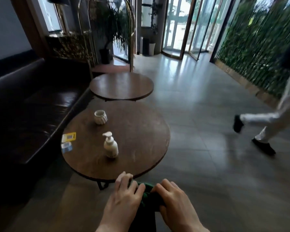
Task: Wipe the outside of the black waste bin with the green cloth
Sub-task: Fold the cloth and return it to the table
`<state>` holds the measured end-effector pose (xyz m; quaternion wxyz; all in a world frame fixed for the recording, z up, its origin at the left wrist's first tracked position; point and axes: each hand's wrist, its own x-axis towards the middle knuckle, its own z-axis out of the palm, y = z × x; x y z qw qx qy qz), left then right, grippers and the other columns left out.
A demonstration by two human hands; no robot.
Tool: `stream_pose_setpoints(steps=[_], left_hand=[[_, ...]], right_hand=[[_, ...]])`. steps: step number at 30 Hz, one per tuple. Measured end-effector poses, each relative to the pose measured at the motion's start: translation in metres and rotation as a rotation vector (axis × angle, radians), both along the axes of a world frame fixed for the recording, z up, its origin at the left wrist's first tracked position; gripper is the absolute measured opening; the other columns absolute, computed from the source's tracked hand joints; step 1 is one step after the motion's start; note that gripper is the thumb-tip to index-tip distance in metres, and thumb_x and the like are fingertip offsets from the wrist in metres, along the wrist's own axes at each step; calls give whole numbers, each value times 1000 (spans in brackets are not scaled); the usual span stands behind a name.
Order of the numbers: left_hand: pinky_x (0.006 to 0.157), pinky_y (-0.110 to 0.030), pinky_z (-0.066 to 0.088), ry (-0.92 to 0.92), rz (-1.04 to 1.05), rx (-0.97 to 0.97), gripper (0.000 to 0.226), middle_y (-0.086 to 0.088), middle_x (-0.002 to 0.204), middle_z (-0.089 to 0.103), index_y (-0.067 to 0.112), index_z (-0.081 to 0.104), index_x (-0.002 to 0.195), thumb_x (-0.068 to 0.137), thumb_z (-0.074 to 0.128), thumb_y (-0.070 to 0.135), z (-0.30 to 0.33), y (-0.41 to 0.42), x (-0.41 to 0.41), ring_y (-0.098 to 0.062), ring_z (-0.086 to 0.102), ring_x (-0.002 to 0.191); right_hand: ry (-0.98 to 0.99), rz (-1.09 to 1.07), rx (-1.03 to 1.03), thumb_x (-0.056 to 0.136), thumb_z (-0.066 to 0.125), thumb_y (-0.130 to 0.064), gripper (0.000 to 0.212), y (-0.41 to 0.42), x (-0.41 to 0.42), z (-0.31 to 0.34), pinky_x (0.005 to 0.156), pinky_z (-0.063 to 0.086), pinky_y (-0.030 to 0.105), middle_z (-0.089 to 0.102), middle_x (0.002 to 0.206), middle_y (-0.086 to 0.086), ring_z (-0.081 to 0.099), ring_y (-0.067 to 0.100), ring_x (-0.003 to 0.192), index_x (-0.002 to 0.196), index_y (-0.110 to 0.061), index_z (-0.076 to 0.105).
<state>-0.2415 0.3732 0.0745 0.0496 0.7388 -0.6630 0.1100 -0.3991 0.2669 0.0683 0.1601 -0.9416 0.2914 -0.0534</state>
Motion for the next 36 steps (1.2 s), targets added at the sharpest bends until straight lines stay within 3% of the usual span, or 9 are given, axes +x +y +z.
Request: stream_pose_setpoints(steps=[3,7,9,13,23,29,32,34,36], left_hand=[[80,-42,64,-51,-22,-56,26,-2,67,70,18,81,80,70,58,12,34,2,12,-25,78,84],[58,-26,60,67,-33,-30,22,3,70,65,20,76,80,62,78,8,59,-6,22,-14,70,61],[45,-23,53,127,-10,5,38,5,70,63,22,72,78,48,93,11,63,-15,26,-10,64,57],[35,-22,46,130,31,2,43,6,68,62,22,71,73,40,96,10,59,-46,32,-9,62,55],[44,-20,50,175,127,136,59,8,80,65,22,73,90,36,94,13,-27,-210,86,-11,66,66],[64,-32,60,227,258,238,54,2,104,68,19,68,117,67,84,9,-94,-321,141,-20,69,90],[64,-31,59,220,283,252,56,1,103,70,19,71,115,62,87,8,-126,-356,162,-20,70,88],[90,-34,56,255,332,303,52,-2,125,65,19,61,131,81,72,9,-156,-372,173,-23,65,111],[120,-39,34,260,370,373,58,-4,152,47,22,42,149,93,56,12,-192,-381,182,-25,44,140]], right_hand=[[-31,-2,-21,90,53,-24,31,1,12,38,87,49,35,53,120,-4,49,19,114,121,-24,58],[-87,-29,-70,94,57,-19,22,-3,27,65,86,47,31,54,114,-6,52,17,108,116,-23,59],[-92,-39,-70,95,58,-18,21,-11,32,69,87,48,31,55,114,-6,54,16,107,115,-23,60],[-103,-44,-58,95,61,-17,23,-42,40,61,88,48,31,55,115,-7,54,15,107,116,-25,60],[-58,11,49,91,56,-8,31,-217,98,-19,85,50,36,55,114,-2,54,22,105,118,-22,61],[17,107,69,93,58,-10,36,-336,159,-91,81,55,37,51,118,-4,50,20,108,125,-25,58],[56,173,34,88,71,-14,38,-371,185,-125,68,59,31,56,117,-4,56,19,104,123,-24,62],[63,152,44,75,85,-13,42,-389,198,-153,63,59,25,65,111,-1,65,20,100,113,-22,70],[86,138,41,76,86,-12,49,-402,209,-187,86,61,27,67,129,9,64,30,124,121,-21,70]])
